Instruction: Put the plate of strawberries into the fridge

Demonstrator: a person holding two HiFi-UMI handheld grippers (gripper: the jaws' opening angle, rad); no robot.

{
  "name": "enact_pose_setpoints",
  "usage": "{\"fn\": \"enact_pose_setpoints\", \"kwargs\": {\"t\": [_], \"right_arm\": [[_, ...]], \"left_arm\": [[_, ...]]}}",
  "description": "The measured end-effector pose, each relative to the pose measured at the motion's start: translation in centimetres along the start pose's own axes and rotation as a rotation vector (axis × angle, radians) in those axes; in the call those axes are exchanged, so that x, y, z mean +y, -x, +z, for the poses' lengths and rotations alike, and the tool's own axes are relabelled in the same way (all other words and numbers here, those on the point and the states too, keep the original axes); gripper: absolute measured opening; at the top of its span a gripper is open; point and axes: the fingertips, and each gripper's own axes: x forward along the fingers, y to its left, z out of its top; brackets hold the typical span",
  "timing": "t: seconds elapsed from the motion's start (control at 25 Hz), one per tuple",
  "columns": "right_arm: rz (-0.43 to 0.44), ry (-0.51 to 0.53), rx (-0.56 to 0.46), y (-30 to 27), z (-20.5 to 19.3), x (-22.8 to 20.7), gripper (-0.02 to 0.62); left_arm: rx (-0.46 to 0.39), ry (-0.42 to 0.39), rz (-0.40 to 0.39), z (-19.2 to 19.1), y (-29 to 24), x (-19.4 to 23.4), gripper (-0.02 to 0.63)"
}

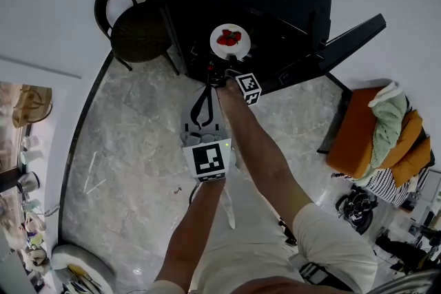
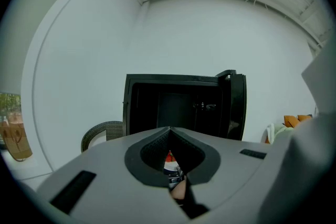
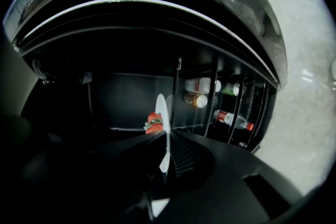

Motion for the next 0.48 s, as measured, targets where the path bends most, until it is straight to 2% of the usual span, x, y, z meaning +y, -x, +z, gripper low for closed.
{"fn": "enact_pose_setpoints", "kwargs": {"t": [0.36,0.48], "right_arm": [[0.004,-0.009,-0.017,-0.8,-0.1,0.4,0.018],[0.01,-0.011,-0.023,-1.2,0.0,0.4,0.018]], "left_arm": [[-0.005,0.034,0.003,-0.1,-0.4,0.4,0.003],[0.009,0.015,0.005,-0.5,-0.6,0.5,0.003]]}}
